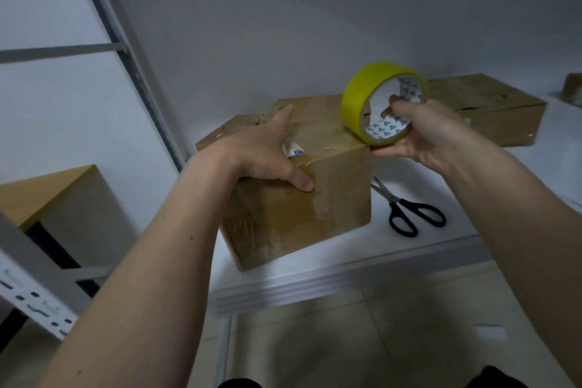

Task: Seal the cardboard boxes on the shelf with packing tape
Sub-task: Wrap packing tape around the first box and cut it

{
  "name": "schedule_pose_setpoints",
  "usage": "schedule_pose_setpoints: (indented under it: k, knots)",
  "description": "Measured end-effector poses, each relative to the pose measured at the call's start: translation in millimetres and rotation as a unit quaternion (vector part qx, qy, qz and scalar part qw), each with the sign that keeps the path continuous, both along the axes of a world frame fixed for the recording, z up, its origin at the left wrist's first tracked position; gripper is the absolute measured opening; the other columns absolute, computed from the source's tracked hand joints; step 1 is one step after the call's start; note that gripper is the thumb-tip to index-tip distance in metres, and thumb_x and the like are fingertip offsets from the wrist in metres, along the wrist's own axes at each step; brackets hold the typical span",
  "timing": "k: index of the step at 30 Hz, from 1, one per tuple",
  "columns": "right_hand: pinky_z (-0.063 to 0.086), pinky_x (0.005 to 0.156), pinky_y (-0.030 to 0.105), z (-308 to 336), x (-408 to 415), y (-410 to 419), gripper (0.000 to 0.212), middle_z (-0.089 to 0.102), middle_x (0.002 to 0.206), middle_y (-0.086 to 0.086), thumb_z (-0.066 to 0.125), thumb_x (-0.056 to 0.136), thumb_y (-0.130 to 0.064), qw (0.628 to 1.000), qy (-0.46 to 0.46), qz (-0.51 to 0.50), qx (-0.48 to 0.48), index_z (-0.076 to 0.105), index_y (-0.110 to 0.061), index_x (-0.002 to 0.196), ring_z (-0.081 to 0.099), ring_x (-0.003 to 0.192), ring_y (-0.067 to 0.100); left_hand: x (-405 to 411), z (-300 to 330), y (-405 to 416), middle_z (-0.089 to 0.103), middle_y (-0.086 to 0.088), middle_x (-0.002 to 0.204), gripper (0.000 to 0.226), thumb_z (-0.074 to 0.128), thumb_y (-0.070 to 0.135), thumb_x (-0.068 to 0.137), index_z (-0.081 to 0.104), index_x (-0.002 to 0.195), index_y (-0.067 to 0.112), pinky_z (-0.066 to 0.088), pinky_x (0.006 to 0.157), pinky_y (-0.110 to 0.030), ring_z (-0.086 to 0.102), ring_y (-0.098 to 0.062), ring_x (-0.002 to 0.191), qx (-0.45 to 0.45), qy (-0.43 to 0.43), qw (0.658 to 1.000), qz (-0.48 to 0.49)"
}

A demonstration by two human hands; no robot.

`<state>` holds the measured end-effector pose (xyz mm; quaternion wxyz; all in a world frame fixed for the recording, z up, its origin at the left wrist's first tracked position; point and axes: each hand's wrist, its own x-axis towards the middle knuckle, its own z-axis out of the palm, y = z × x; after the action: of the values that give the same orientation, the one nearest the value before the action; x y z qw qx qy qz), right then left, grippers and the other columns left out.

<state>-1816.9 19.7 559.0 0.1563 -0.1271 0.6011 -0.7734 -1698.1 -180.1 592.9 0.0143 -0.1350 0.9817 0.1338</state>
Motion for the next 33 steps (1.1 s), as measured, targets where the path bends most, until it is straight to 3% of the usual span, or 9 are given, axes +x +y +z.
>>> schedule_pose_setpoints:
  k: [5,10,15,22,26,30,33]
  knots:
    - [0.059,0.056,0.049,4,-5,7,0.015,0.067,0.094,0.015,0.048,0.1,-0.024,0.999,-0.008,0.045,0.02,0.052,-0.01,0.1,0.071,0.076,0.032,2,-1,-1,0.029,0.003,0.159,0.134,0.087,0.052,0.062,-0.007,0.155,0.04,0.033,0.115,-0.041,0.034,-0.021,0.143,0.008,0.0,1.0,0.005]
    - [0.058,0.051,0.047,-3,-15,19,0.021,0.058,0.101,0.011,0.05,0.1,-0.016,0.999,0.019,-0.016,0.028,0.048,-0.005,0.117,0.064,0.088,0.035,7,0,-3,0.033,0.001,0.156,0.127,0.085,0.054,0.064,-0.002,0.155,0.043,0.036,0.113,-0.044,0.04,-0.025,0.138,0.026,0.006,1.0,0.008]
    - [0.058,0.049,0.047,-17,-20,20,0.012,0.059,0.099,0.014,0.049,0.1,-0.016,0.997,-0.002,-0.024,0.074,0.051,-0.006,0.105,0.064,0.085,0.033,8,0,-4,0.033,0.003,0.156,0.123,0.084,0.056,0.064,0.001,0.154,0.045,0.036,0.113,-0.043,0.04,-0.025,0.137,0.029,0.003,1.0,0.005]
    - [0.056,0.043,0.043,10,-28,18,0.014,0.056,0.1,0.014,0.05,0.1,-0.018,0.994,0.059,-0.043,0.083,0.053,-0.007,0.091,0.064,0.079,0.033,10,-2,-3,0.03,0.004,0.158,0.121,0.084,0.054,0.066,0.001,0.154,0.046,0.035,0.114,-0.044,0.036,-0.025,0.14,0.021,0.003,1.0,0.002]
    - [0.055,0.045,0.046,-4,-32,17,0.014,0.055,0.108,0.02,0.051,0.099,-0.016,0.989,0.039,-0.031,0.136,0.05,-0.003,0.104,0.062,0.078,0.032,10,-1,-4,0.03,0.003,0.158,0.121,0.084,0.053,0.066,0.001,0.154,0.046,0.035,0.114,-0.047,0.037,-0.026,0.14,0.019,0.0,1.0,-0.001]
    - [0.055,0.049,0.05,-16,-35,15,0.011,0.055,0.114,0.021,0.051,0.099,-0.016,0.99,0.005,-0.02,0.143,0.049,-0.009,0.091,0.063,0.083,0.036,10,-2,-3,0.031,0.005,0.157,0.121,0.085,0.053,0.065,0.003,0.154,0.046,0.035,0.115,-0.046,0.037,-0.024,0.139,0.023,0.004,1.0,-0.003]
    - [0.056,0.048,0.049,-16,-39,14,0.014,0.056,0.116,0.021,0.051,0.099,-0.016,0.99,-0.005,-0.011,0.141,0.047,-0.005,0.106,0.063,0.084,0.037,10,-2,-5,0.031,0.006,0.157,0.12,0.085,0.052,0.066,0.005,0.154,0.045,0.034,0.115,-0.044,0.037,-0.023,0.14,0.025,0.003,1.0,-0.007]
